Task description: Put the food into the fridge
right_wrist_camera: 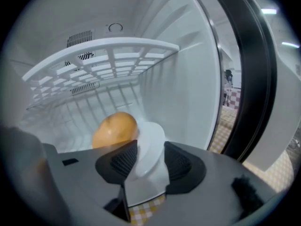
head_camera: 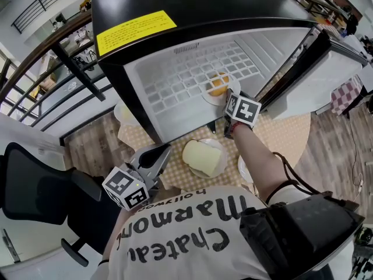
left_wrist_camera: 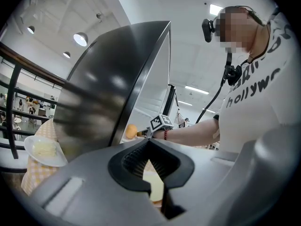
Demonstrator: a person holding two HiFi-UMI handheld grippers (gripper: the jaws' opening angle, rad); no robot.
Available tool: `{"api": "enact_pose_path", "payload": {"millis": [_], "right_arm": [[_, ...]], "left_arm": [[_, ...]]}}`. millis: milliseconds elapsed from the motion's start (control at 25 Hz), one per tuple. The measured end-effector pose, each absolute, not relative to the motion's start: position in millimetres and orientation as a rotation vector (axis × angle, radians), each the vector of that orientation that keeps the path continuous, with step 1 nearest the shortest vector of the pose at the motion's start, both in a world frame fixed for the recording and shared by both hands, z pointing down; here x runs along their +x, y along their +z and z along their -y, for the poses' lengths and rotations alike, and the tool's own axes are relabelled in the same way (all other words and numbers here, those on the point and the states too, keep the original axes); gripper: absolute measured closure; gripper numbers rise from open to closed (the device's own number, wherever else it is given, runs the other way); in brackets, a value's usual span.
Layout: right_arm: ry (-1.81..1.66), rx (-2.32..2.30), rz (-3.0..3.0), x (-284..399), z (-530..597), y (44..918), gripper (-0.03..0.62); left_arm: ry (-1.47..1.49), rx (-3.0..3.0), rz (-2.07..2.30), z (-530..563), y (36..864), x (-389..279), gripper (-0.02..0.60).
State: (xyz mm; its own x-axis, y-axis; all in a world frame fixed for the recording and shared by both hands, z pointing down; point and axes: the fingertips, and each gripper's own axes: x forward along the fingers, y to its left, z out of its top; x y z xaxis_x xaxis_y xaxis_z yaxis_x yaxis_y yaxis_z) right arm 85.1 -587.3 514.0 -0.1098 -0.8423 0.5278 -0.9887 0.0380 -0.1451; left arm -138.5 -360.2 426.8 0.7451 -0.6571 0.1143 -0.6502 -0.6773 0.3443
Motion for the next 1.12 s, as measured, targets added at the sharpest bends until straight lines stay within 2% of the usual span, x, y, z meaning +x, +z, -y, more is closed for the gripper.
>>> {"api": "enact_pose_path", "payload": {"millis": [80, 760, 1000, 1040, 1080, 1120], "right_arm": [[0.699, 1.853, 1.983, 86, 586, 518, 0.402], [0.632, 1.771, 1.990, 80, 570, 522, 0.402], [0.584, 1.785, 2.092, 86, 571, 497, 0.402], [0.571, 1.772, 2.119, 86, 569, 492, 0.418], [0.551, 1.759, 2.144, 87, 566, 487, 0.471], [0.527, 1.747, 2.168, 88, 563, 481, 0.556]], "left_arm": [[-0.037, 2.583, 1.001, 359, 426, -139, 0.577], [-0.080, 2.514, 1.069, 340, 428, -150, 0.577], [-0.072, 2.510, 1.114, 328, 426, -145, 0.577], [-0.069, 2.513, 1.121, 326, 425, -143, 0.577], [-0.066, 2.514, 1.129, 323, 423, -141, 0.577], [-0.066, 2.515, 1.137, 322, 420, -138, 0.577]]}}
